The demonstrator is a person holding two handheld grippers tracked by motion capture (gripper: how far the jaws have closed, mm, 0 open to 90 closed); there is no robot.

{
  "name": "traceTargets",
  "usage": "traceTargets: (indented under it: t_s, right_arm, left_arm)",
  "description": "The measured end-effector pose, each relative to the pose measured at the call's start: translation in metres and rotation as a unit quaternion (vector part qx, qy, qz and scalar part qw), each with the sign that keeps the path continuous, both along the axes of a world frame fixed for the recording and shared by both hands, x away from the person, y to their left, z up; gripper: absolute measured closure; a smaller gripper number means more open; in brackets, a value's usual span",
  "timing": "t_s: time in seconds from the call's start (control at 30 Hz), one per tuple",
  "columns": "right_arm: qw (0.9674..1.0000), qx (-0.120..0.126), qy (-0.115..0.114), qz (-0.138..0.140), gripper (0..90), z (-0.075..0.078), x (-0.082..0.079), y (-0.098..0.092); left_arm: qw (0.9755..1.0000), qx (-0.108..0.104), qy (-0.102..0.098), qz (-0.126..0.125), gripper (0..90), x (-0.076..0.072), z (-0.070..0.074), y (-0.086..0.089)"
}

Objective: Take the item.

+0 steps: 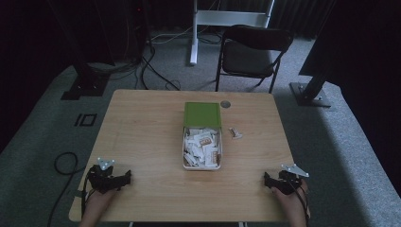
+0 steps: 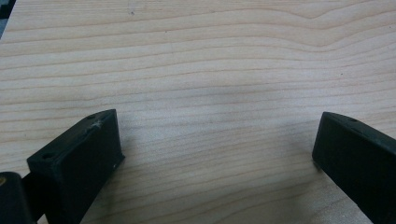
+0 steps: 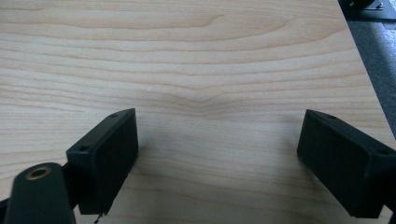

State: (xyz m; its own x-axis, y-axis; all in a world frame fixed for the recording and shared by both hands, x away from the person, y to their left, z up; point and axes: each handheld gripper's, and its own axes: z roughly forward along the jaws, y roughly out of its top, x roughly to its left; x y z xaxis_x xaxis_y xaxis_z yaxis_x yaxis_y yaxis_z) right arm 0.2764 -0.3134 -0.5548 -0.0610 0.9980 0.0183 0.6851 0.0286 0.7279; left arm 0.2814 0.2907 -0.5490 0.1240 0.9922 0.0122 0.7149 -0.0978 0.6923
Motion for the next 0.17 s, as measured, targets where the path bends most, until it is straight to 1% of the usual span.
traceTargets:
  t_s: [0.17]
  right_arm:
    - [1.0,0.0,0.0,0.0,12.2,0.0,0.0,0.0]
  left_arm:
    - [1.0,0.0,0.0,0.0,2.1,0.0,0.0,0.0]
